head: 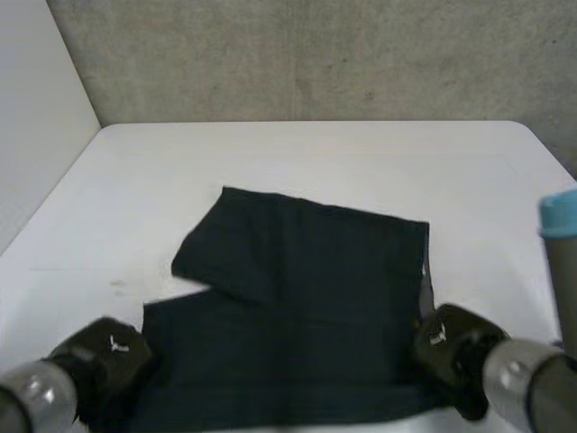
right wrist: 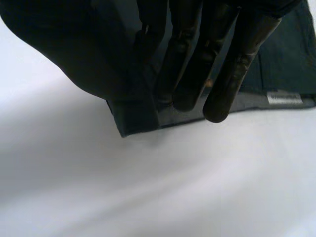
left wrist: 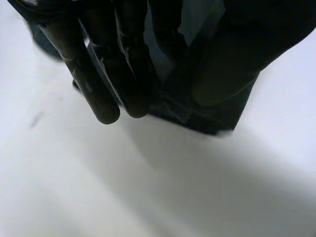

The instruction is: Fold the shorts.

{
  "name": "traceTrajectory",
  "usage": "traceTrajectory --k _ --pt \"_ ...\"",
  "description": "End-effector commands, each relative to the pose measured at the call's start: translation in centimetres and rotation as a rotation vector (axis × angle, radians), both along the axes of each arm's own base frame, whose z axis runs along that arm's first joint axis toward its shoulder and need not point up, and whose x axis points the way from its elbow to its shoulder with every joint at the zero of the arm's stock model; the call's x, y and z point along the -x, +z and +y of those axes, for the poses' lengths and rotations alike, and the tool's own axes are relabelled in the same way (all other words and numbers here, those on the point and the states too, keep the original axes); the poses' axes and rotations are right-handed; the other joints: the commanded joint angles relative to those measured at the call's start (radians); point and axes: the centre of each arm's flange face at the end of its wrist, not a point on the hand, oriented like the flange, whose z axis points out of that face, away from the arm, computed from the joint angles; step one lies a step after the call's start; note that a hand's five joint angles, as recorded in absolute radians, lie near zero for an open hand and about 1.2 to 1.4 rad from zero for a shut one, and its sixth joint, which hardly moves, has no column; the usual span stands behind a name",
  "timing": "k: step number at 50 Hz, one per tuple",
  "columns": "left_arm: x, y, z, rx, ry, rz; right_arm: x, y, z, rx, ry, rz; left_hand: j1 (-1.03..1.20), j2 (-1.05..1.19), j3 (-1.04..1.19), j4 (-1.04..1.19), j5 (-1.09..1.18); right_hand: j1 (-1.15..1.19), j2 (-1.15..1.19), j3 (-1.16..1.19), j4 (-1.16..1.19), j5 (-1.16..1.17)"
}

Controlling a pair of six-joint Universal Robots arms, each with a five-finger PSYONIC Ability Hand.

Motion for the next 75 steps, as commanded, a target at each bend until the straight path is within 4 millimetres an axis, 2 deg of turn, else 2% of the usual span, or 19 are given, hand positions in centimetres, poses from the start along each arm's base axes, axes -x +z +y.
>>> traceTrajectory --k 1,7,17,28,32,34,35,36,37,38,42,43,47,53,60,69,72,73,75 --pt "0.7 3.0 -2.4 0.110 -0.051 0.104 -0.1 2.1 -0.7 0.026 0.042 -0.094 0.279 0.196 0.202 0.195 0.260 0.430 0.224 0.202 0.205 0.233" --pt "3.0 2.0 -9.5 0.275 -0.037 0.161 -1.9 0.1 -6.7 0.005 -0.099 -0.173 0.279 0.196 0.202 0.195 0.260 0.430 0.224 0.202 0.205 0.233" --pt "10.1 -1.1 -19.7 0.483 0.068 0.202 -4.3 -1.6 -15.8 0.293 -0.289 -0.215 0.279 0.196 0.202 0.195 0.260 0.430 0.224 0.202 0.205 0.233" --pt "14.5 -4.9 -25.6 0.627 0.071 0.267 -6.3 -5.0 -21.2 0.532 -0.292 -0.289 0.279 0.196 0.202 0.195 0.260 0.430 0.224 0.202 0.205 0.233" --pt "15.6 -5.8 -26.2 0.697 0.058 0.316 -6.7 -6.0 -22.3 0.604 -0.289 -0.295 0.279 0.196 0.202 0.195 0.260 0.430 0.224 0.202 0.205 0.233" --pt "16.2 -5.7 -26.2 0.732 0.052 0.347 -6.8 -6.1 -22.7 0.630 -0.292 -0.304 0.093 0.010 0.016 0.009 0.074 0.430 0.224 0.202 0.205 0.233" --pt "16.5 -5.7 -26.1 0.744 0.044 0.359 -6.8 -6.0 -22.8 0.644 -0.299 -0.308 -0.124 -0.207 -0.200 -0.207 -0.143 0.181 -0.025 -0.047 -0.044 -0.016" --pt "16.9 -5.8 -26.0 0.770 0.036 0.371 -6.8 -5.7 -23.0 0.670 -0.317 -0.316 -0.681 -0.764 -0.757 -0.765 -0.700 -0.432 -0.638 -0.660 -0.657 -0.629" --pt "17.1 -5.8 -25.9 0.783 0.034 0.376 -6.7 -5.5 -23.1 0.681 -0.331 -0.319 -0.881 -0.964 -0.958 -0.965 -0.901 -0.706 -0.912 -0.933 -0.931 -0.903" --pt "17.2 -5.8 -26.0 0.795 0.033 0.383 -6.6 -5.3 -23.1 0.687 -0.343 -0.323 -0.938 -1.021 -1.015 -1.022 -0.958 -0.792 -0.998 -1.020 -1.017 -0.989" --pt "17.6 -5.2 -25.3 0.826 0.033 0.407 -5.7 -2.0 -22.8 0.723 -0.405 -0.426 -0.939 -1.022 -1.016 -1.023 -0.958 -0.792 -0.998 -1.020 -1.017 -0.989" --pt "17.6 -5.0 -25.0 0.827 0.033 0.408 -5.5 -0.5 -22.0 0.708 -0.413 -0.494 -0.939 -1.022 -1.016 -1.023 -0.958 -0.792 -0.998 -1.020 -1.017 -0.989" --pt "16.4 -2.2 -23.3 0.815 0.039 0.413 -4.7 1.2 -19.3 0.629 -0.407 -0.590 -0.939 -1.022 -1.016 -1.023 -0.958 -0.792 -0.998 -1.020 -1.017 -0.989" --pt "13.7 -0.7 -20.7 0.764 0.058 0.400 -2.3 -1.9 -14.9 0.338 -0.430 -0.543 -0.939 -1.022 -1.016 -1.023 -0.958 -0.791 -0.997 -1.018 -1.016 -0.988" --pt "11.2 -0.5 -17.9 0.661 0.129 0.483 -0.2 -4.7 -11.6 0.092 -0.512 -0.617 -0.939 -1.022 -1.016 -1.023 -0.958 -0.524 -0.730 -0.751 -0.749 -0.721" --pt "10.2 -2.0 -16.5 0.568 0.155 0.520 0.1 -6.9 -11.4 0.135 -0.507 -0.675 -0.936 -1.019 -1.013 -1.020 -0.955 -0.298 -0.504 -0.525 -0.523 -0.495" --pt "10.0 -2.3 -16.4 0.559 0.158 0.515 0.2 -7.9 -11.9 0.145 -0.514 -0.663 -0.933 -1.016 -1.010 -1.017 -0.953 0.001 -0.205 -0.227 -0.224 -0.196" --pt "10.0 -2.4 -16.4 0.557 0.159 0.514 0.5 -8.4 -12.3 0.153 -0.532 -0.649 -0.933 -1.016 -1.010 -1.017 -0.953 0.328 0.122 0.100 0.102 0.130" --pt "10.0 -2.3 -16.3 0.557 0.159 0.514 0.9 -8.6 -12.7 0.171 -0.554 -0.629 -0.933 -1.016 -1.010 -1.017 -0.953 0.430 0.224 0.202 0.205 0.233"
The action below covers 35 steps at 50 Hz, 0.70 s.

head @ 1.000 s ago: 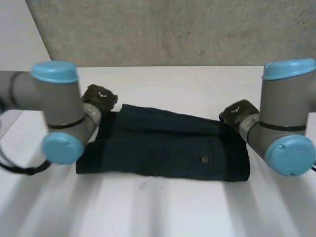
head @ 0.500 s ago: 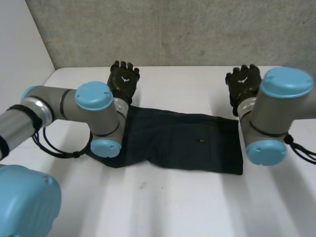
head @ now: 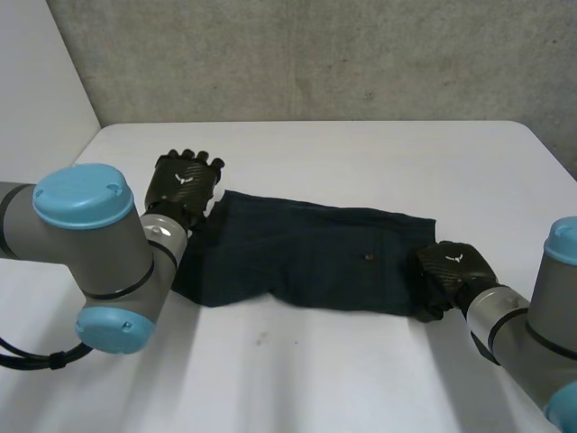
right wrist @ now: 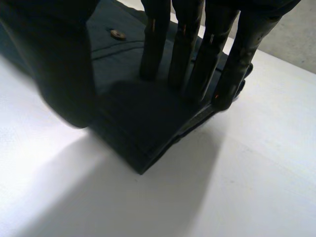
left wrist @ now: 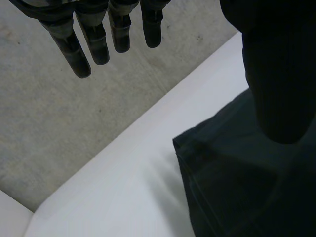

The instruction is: Fold the shorts.

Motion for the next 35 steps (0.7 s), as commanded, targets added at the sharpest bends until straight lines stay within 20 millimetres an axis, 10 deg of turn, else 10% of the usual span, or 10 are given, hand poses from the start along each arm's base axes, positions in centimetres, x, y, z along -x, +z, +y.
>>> traceTrajectory --k 1,15,18,35 --pt "-0.1 -0.3 0.1 -0.009 0.000 -0.007 1.2 -1.4 -1.6 0.031 -0.076 0.066 -0.010 -0.020 -0.031 -0.024 -0.037 0.689 0.584 0.589 0.589 0.622" --pt "-0.7 1.7 0.5 0.029 0.010 0.014 5.7 -0.7 -3.3 0.083 -0.148 0.254 -0.013 -0.023 -0.034 -0.027 -0.040 0.689 0.584 0.589 0.589 0.622" --pt "-1.1 2.0 0.5 0.034 0.019 0.017 5.5 -0.5 -3.0 0.076 -0.122 0.254 -0.013 -0.023 -0.034 -0.027 -0.040 -0.073 -0.178 -0.173 -0.172 -0.140" --pt "-1.4 1.2 1.2 0.005 0.018 0.004 5.1 -0.9 -2.2 0.025 -0.043 0.150 -0.010 -0.020 -0.031 -0.024 -0.037 -0.082 -0.187 -0.182 -0.182 -0.150"
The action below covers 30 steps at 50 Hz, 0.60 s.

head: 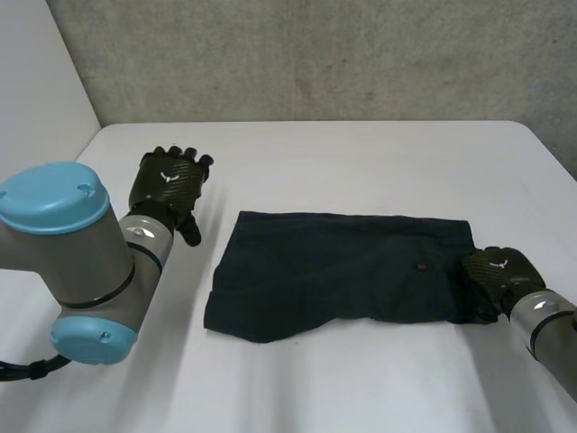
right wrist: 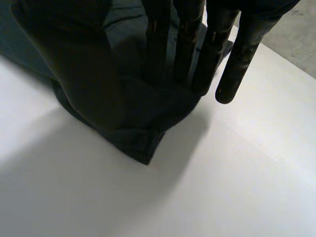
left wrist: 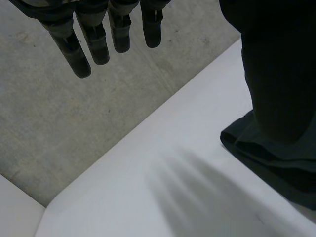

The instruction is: Fold the shorts.

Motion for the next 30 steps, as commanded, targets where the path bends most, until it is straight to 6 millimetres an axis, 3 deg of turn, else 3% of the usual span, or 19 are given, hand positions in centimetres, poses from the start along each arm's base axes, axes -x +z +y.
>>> traceTrajectory --k 1,8,11,13,26,30 --pt "0.0 -0.4 0.2 -0.013 -0.004 -0.006 0.2 -0.1 -0.3 -0.001 0.017 -0.029 -0.013 -0.022 -0.034 -0.027 -0.040 0.053 0.055 0.062 0.058 0.014" --pt "0.0 -0.8 0.5 -0.022 -0.008 -0.012 0.2 -0.5 -0.9 0.029 0.021 -0.034 -0.013 -0.023 -0.034 -0.027 -0.040 0.143 0.146 0.153 0.149 0.105" --pt "0.0 -0.8 0.6 -0.023 -0.009 -0.013 0.4 -0.8 -1.2 0.026 0.012 -0.033 -0.013 -0.023 -0.034 -0.027 -0.040 0.474 0.477 0.483 0.480 0.436" --pt "0.0 -0.8 0.6 -0.023 -0.010 -0.013 0.8 -0.7 -1.5 0.032 -0.004 -0.033 -0.013 -0.023 -0.034 -0.027 -0.040 0.816 0.819 0.825 0.822 0.778" --pt "-0.3 0.2 0.9 -0.004 -0.005 -0.003 3.3 0.1 -2.7 -0.006 -0.049 0.024 -0.013 -0.023 -0.034 -0.027 -0.040 0.818 0.820 0.827 0.823 0.779" --pt "-0.5 0.5 1.1 0.001 -0.004 0.000 3.5 1.7 -3.4 0.046 -0.042 0.075 -0.013 -0.023 -0.034 -0.027 -0.040 0.818 0.820 0.827 0.823 0.779"
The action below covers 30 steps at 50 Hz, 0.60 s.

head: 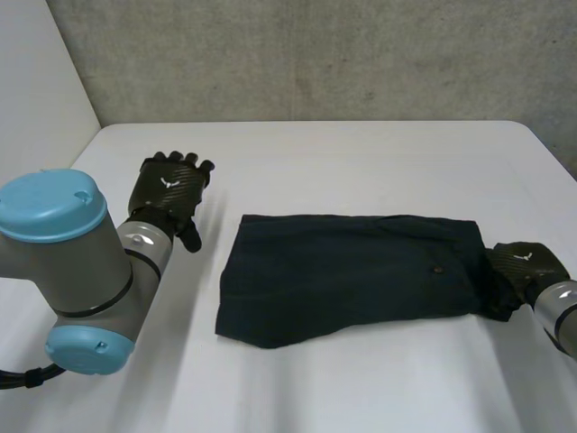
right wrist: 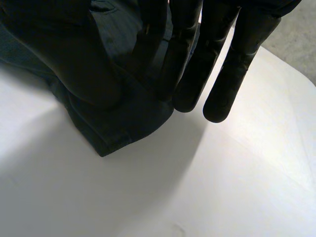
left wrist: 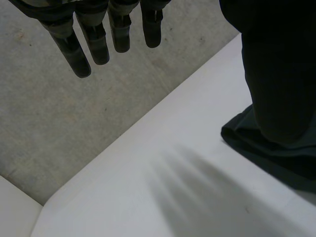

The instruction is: Fold the shorts.

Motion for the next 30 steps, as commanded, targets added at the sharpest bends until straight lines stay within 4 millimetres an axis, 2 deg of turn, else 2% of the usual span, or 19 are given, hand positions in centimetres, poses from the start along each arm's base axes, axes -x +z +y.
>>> traceTrajectory --k 1,2,5,6,9,10,13,14,17,18,21,23,24,26,28,30 --pt "-0.3 0.6 0.4 0.011 0.003 0.006 0.7 2.4 -1.0 0.059 0.009 0.079 -0.013 -0.023 -0.034 -0.027 -0.040 0.490 0.232 0.212 0.208 0.299" --pt "-0.4 0.7 0.4 0.013 0.005 0.006 0.4 3.8 -1.3 0.114 0.029 0.107 -0.013 -0.023 -0.034 -0.027 -0.040 0.490 0.232 0.212 0.208 0.299" --pt "-0.4 1.1 0.4 0.022 0.006 0.013 -1.2 5.8 -1.0 0.199 0.092 0.134 -0.013 -0.023 -0.034 -0.027 -0.040 0.490 0.232 0.212 0.208 0.299" --pt "-0.5 1.2 0.4 0.023 0.008 0.013 -3.0 7.2 -0.5 0.257 0.151 0.138 -0.013 -0.023 -0.034 -0.027 -0.040 0.490 0.232 0.212 0.208 0.299" --pt "-0.9 1.6 0.3 0.031 0.020 0.017 -6.2 8.8 0.7 0.321 0.256 0.127 -0.015 -0.025 -0.037 -0.030 -0.043 0.490 0.232 0.212 0.208 0.299" --pt "-1.1 1.6 0.2 0.033 0.025 0.018 -8.4 9.4 1.8 0.350 0.330 0.115 -0.013 -0.023 -0.034 -0.027 -0.040 0.490 0.232 0.212 0.208 0.299" --pt "-1.7 2.2 0.1 0.044 0.042 0.023 -11.8 9.9 4.1 0.379 0.459 0.096 -0.013 -0.023 -0.034 -0.027 -0.040 0.490 0.232 0.212 0.208 0.299" --pt "-1.8 2.3 0.2 0.048 0.043 0.025 -14.3 9.8 5.8 0.396 0.548 0.087 -0.013 -0.023 -0.034 -0.027 -0.040 0.490 0.232 0.212 0.208 0.299" --pt "-1.8 2.5 0.4 0.051 0.042 0.027 -18.0 9.1 8.8 0.420 0.696 0.094 -0.013 -0.023 -0.034 -0.027 -0.040 0.490 0.232 0.212 0.208 0.299" --pt "-1.9 2.7 0.4 0.054 0.045 0.028 -20.0 8.3 10.8 0.430 0.786 0.115 -0.015 -0.025 -0.037 -0.030 -0.043 0.490 0.232 0.212 0.208 0.299" --pt "-2.0 2.8 0.7 0.055 0.043 0.029 -22.8 6.2 13.8 0.433 0.923 0.159 -0.015 -0.025 -0.037 -0.030 -0.043 0.490 0.232 0.212 0.208 0.299" --pt "-2.1 2.8 0.7 0.054 0.043 0.030 -23.6 5.1 14.8 0.426 0.968 0.177 -0.015 -0.025 -0.037 -0.030 -0.043 0.490 0.232 0.212 0.208 0.299" --pt "-2.0 2.8 0.8 0.054 0.042 0.028 -24.1 3.8 15.4 0.403 0.999 0.189 -0.015 -0.025 -0.037 -0.030 -0.043 0.490 0.232 0.212 0.208 0.299" --pt "-2.1 2.7 0.8 0.052 0.043 0.027 -24.6 2.8 15.8 0.386 1.017 0.193 -0.015 -0.025 -0.037 -0.030 -0.043 0.490 0.232 0.212 0.208 0.299" --pt "-2.1 2.7 0.8 0.051 0.043 0.027 -25.0 2.1 16.0 0.375 1.028 0.197 -0.018 -0.028 -0.040 -0.033 -0.046 0.490 0.232 0.212 0.208 0.299" --pt "-2.1 2.6 0.8 0.051 0.045 0.026 -25.2 2.2 15.8 0.381 1.024 0.187 -0.015 -0.025 -0.037 -0.030 -0.043 0.490 0.232 0.212 0.208 0.299"
